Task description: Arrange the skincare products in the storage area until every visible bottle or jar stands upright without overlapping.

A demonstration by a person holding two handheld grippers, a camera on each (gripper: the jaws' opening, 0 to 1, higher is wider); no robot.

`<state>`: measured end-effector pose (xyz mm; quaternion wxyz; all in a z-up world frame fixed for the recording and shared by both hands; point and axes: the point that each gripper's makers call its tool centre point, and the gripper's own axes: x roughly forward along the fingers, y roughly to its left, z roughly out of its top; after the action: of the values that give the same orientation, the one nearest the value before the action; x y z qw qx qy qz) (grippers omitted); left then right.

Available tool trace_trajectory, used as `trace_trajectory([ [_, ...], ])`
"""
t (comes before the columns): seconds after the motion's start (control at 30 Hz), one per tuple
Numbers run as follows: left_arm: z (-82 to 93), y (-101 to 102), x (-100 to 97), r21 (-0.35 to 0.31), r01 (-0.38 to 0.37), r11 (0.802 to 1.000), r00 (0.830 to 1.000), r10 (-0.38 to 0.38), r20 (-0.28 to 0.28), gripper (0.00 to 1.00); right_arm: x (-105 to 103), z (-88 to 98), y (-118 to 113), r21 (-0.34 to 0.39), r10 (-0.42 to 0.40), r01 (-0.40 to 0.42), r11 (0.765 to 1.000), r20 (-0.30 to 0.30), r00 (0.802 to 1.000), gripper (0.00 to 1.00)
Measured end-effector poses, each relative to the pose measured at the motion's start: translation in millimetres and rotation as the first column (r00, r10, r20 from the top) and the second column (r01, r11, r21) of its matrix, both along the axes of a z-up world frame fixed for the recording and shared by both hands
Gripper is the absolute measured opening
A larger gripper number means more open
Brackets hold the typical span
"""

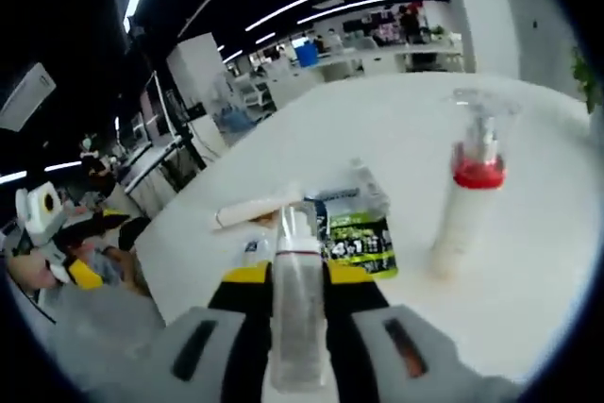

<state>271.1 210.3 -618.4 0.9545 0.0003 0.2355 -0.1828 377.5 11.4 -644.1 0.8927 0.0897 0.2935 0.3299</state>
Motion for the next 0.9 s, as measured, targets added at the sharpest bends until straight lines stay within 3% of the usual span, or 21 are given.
trace_trajectory([
  [0.13, 0.1, -1.1, -0.4, -0.005, 0.006, 1.000, 1.000, -0.006, -0.001, 0.87, -6.1, 19.3, 0.6, 0.126, -0.050, 0.050, 0.991, -0.004, 0.999, 0.20],
  [0.27, -0.3, -3.1, -1.7, -0.002, 0.016, 1.000, 1.000, -0.016, -0.004, 0.87, -10.0, 38.9, -0.9, 0.251, -0.099, 0.098, 0.963, -0.010, 0.995, 0.20],
  [0.43, -1.3, -6.2, -3.0, 0.000, 0.032, 0.999, 0.999, -0.032, -0.012, 0.87, -16.2, 67.8, -0.7, 0.422, -0.148, 0.140, 0.896, -0.015, 0.989, 0.20],
  [0.6, -2.4, -12.9, -5.7, 0.032, 0.066, 0.997, 0.998, -0.065, -0.027, 0.89, -25.7, 94.3, 0.7, 0.539, -0.183, 0.145, 0.830, 0.018, 0.983, 0.20],
  [0.63, -2.9, -14.3, -6.3, 0.040, 0.073, 0.997, 0.997, -0.072, -0.029, 0.89, -27.9, 96.6, 0.7, 0.546, -0.185, 0.143, 0.825, 0.022, 0.983, 0.20],
  [0.73, 1.7, -19.1, -8.6, 0.070, 0.097, 0.993, 0.995, -0.097, -0.015, 0.87, -35.4, 106.3, 3.0, 0.517, -0.175, 0.101, 0.850, 0.095, 0.980, 0.20],
  [0.8, 11.4, -25.1, -8.6, 0.051, 0.105, 0.993, 0.994, -0.105, -0.001, 0.87, -43.2, 113.1, 6.7, 0.447, -0.144, 0.054, 0.893, 0.170, 0.975, 0.20],
  [0.9, 33.5, -35.5, -4.1, 0.029, 0.117, 0.993, 0.992, -0.118, 0.042, 0.87, -51.2, 120.7, 11.7, 0.365, -0.108, 0.013, 0.931, 0.240, 0.965, 0.20],
])
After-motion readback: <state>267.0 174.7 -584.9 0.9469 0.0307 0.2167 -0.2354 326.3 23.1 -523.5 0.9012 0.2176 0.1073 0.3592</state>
